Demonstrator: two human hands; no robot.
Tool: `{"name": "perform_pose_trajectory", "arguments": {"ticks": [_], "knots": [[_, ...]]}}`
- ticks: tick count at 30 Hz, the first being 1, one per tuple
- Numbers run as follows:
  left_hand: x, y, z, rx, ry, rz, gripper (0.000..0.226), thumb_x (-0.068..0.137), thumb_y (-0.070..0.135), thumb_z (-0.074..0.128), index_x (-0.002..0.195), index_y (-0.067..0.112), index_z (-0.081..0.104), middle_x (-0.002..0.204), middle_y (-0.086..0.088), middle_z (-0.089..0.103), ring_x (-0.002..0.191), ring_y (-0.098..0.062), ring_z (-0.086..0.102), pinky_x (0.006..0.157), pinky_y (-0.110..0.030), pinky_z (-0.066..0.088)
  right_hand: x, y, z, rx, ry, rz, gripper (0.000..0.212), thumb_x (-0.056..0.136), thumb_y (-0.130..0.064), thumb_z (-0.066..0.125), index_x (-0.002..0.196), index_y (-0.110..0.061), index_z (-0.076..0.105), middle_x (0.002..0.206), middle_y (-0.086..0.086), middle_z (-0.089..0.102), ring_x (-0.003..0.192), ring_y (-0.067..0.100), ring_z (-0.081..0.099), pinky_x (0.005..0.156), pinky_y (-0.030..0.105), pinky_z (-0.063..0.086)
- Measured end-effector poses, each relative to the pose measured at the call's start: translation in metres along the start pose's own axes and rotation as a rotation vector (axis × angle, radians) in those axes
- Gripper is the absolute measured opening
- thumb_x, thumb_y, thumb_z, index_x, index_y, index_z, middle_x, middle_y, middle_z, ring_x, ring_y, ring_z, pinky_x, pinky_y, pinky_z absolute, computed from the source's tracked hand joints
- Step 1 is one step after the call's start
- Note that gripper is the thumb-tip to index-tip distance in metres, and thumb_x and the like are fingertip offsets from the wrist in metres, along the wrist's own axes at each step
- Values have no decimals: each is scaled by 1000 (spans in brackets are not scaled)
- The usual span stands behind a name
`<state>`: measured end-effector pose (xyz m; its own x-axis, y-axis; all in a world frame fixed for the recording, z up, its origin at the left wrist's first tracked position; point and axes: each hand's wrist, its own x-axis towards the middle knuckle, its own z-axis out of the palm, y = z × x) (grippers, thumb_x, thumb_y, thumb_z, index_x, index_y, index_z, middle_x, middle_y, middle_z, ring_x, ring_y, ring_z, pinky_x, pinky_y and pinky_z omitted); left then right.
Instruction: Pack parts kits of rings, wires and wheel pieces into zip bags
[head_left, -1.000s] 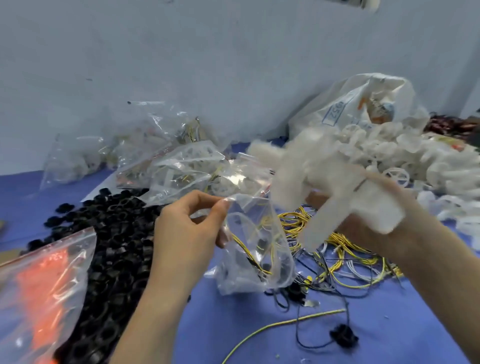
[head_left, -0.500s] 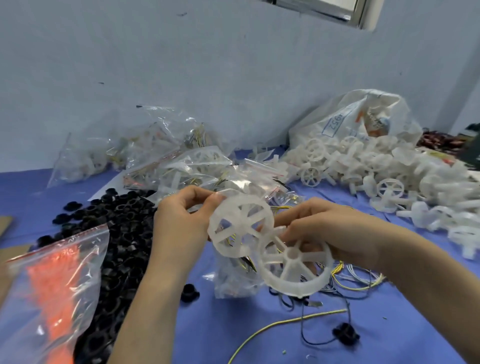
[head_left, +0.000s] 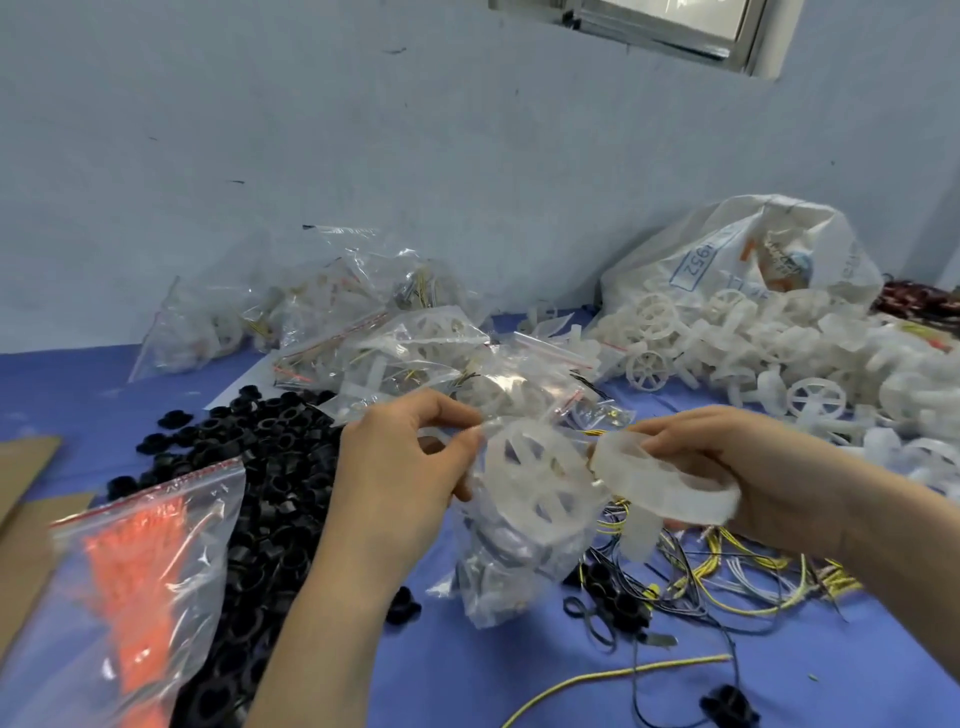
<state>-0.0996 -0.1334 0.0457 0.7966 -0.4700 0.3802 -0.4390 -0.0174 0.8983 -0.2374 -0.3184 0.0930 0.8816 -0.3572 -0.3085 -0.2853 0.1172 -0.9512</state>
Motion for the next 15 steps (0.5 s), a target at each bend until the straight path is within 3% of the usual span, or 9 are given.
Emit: {"name": "perform_pose_trajectory", "arguments": {"ticks": [4, 9, 15], "knots": [[-6, 9, 5, 67, -63, 39, 13, 84, 10, 72, 75, 19, 69, 44, 5, 59, 34, -3, 48, 41, -9, 35, -1, -2, 6, 69, -9, -70, 27, 89, 3, 46, 95, 1, 73, 90, 17, 72, 58, 17, 67, 46, 23, 54], [-8, 14, 13, 155, -11, 99, 15, 85, 15, 70, 72, 20, 66, 46, 11, 61, 34, -3, 50, 43, -8, 35, -2, -1, 26, 367, -58, -81, 27, 91, 4, 40, 100, 5, 65, 95, 19, 72, 69, 24, 72, 51, 32, 58], [-6, 8, 20, 172, 87, 152, 15, 86, 20, 69, 71, 21, 67, 49, 15, 61, 38, -2, 55, 47, -7, 35, 12, 24, 53, 448, -25, -121, 28, 90, 12, 39, 102, 5, 64, 98, 22, 67, 69, 25, 61, 56, 30, 56]]}}
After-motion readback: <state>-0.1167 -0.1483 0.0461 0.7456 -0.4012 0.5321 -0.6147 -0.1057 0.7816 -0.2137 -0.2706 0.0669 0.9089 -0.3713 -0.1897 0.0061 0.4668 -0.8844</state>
